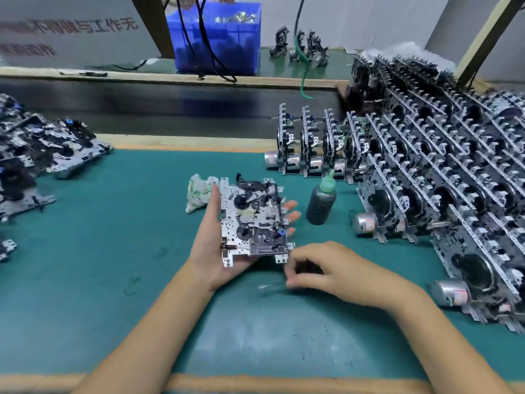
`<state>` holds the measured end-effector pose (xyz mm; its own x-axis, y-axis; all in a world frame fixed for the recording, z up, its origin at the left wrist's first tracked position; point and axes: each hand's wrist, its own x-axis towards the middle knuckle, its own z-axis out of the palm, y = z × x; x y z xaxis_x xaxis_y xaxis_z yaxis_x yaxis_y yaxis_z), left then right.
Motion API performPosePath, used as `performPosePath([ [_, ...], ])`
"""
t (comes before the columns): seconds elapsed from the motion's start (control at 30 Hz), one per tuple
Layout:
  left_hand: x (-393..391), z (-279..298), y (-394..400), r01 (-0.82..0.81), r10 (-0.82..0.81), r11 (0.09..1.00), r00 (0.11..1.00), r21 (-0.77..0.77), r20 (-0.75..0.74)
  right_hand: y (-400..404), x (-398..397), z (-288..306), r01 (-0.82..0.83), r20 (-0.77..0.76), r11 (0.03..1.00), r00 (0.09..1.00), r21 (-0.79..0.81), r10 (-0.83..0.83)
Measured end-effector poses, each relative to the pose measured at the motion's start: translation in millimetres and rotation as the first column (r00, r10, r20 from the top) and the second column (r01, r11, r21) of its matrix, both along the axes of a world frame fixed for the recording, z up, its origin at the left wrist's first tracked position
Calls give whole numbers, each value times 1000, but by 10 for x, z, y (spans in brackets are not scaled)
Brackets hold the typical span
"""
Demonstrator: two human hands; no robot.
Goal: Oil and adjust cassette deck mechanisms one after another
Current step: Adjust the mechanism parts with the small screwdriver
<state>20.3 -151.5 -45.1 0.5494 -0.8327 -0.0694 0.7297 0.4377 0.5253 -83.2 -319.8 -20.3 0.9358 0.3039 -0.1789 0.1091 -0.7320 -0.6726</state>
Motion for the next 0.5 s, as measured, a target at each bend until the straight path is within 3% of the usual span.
performPosePath([
  [0.03, -13, -16, -25, 5, -4, 1000, 1000, 21, -25, -54, -33, 43, 8, -138, 978, 990, 210, 21],
  [0.1, -17, -55, -58, 5, 0, 997, 998, 78, -68, -113, -106, 83, 71, -279, 844, 956, 532, 96],
  [0.17, -25, -76, -80, 23, -12, 991, 996, 129, -87, -114, -126, 100, 149, -298, 732, 951, 665, 78],
  [0.23, -42, -90, -96, 74, -57, 981, 993, 177, -101, -117, -87, 107, 250, -329, 693, 944, 676, -20],
  [0.33, -30, -109, -109, 125, -96, 953, 988, 276, -118, -133, -19, 99, 335, -307, 758, 933, 560, -186],
  [0.5, -11, -97, -110, 139, -104, 936, 987, 324, -124, -128, -14, 80, 412, -389, 744, 895, 526, -221],
])
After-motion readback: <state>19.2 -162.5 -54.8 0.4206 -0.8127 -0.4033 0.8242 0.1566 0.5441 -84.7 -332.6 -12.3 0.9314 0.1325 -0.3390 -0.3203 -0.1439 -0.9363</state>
